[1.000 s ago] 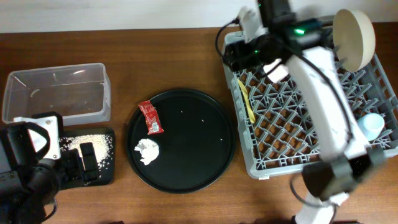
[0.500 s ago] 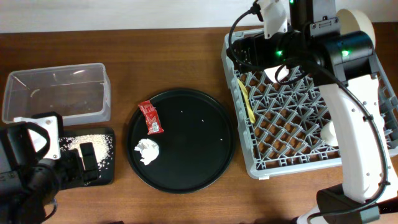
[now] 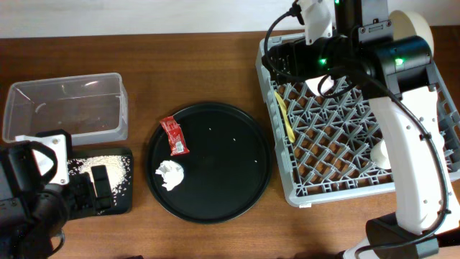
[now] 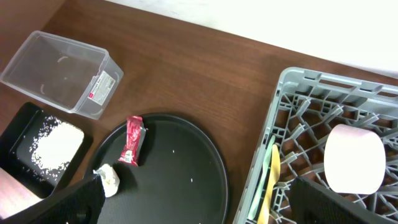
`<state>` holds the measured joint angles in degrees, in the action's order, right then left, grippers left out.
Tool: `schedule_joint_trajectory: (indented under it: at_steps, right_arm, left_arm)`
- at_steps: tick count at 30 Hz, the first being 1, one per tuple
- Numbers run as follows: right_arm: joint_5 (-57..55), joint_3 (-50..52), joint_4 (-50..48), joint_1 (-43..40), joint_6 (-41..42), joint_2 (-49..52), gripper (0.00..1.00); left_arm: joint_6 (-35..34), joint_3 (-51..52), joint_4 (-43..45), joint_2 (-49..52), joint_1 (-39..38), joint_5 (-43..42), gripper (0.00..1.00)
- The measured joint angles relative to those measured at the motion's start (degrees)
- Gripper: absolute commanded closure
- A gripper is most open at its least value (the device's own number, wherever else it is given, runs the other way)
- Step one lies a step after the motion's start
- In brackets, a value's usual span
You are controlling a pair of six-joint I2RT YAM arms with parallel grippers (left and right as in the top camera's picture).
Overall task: Sort waste into correct bins and load items into the dishwasher rack
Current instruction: 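Reach the left gripper to the red sauce packet and grasp it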
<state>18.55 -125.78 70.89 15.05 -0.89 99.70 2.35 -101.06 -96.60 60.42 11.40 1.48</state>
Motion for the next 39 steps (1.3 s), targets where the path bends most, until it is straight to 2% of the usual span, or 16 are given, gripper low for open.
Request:
schedule_joint_trajectory:
  at_steps: [3,8,11,19,20,26,29,32,35,39]
  right_arm:
    - [0.02,0.0,0.0,0.0,0.02,0.0,0.02]
    - [0.02,0.0,0.02,0.0,-0.02,0.0,0.02]
    - [0.02,0.0,-0.02,0.0,-0.02,0.0,0.02]
    - [0.02,0.0,0.0,0.0,0.0,0.0,0.02]
    - [0.0,0.0,-0.02,0.0,0.0,0.0,0.02]
    - [0.02,0.0,0.13,0.0,0.0,0.0,0.02]
    - [0.02,0.0,0.15,0.0,0.0,0.0,0.02]
    - [0.02,0.0,0.15,0.0,-0.02,0.0,0.02]
    - [0.02,0.0,0.17,0.0,-0.02,0.0,0.02]
    - [0.02,0.0,0.17,0.0,0.0,0.0,0.02]
  left_arm:
    - [-0.46,0.04,4.7,0.0,0.04,-3.65,0.01]
    - [-0.85,0.46,18.56,1.03,0.02,-18.64,0.01]
    - [-0.2,1.86,19.02,4.33,-1.38,-23.54,0.01]
    - [1.84,9.38,18.03,26.49,-8.57,-26.88,0.01]
    - [2.54,10.05,18.25,32.17,-9.11,-27.08,0.01]
    - [11.78,10.1,20.96,46.73,-13.25,-35.41,0.01]
    - [9.66,10.1,22.93,50.16,-14.21,-30.47,0.01]
    - [3.72,10.1,26.34,53.4,-15.52,-22.6,0.01]
    - [-1.11,10.1,28.94,55.71,-17.59,-18.45,0.01]
    - [-7.61,10.1,29.03,57.92,-20.46,-10.58,0.01]
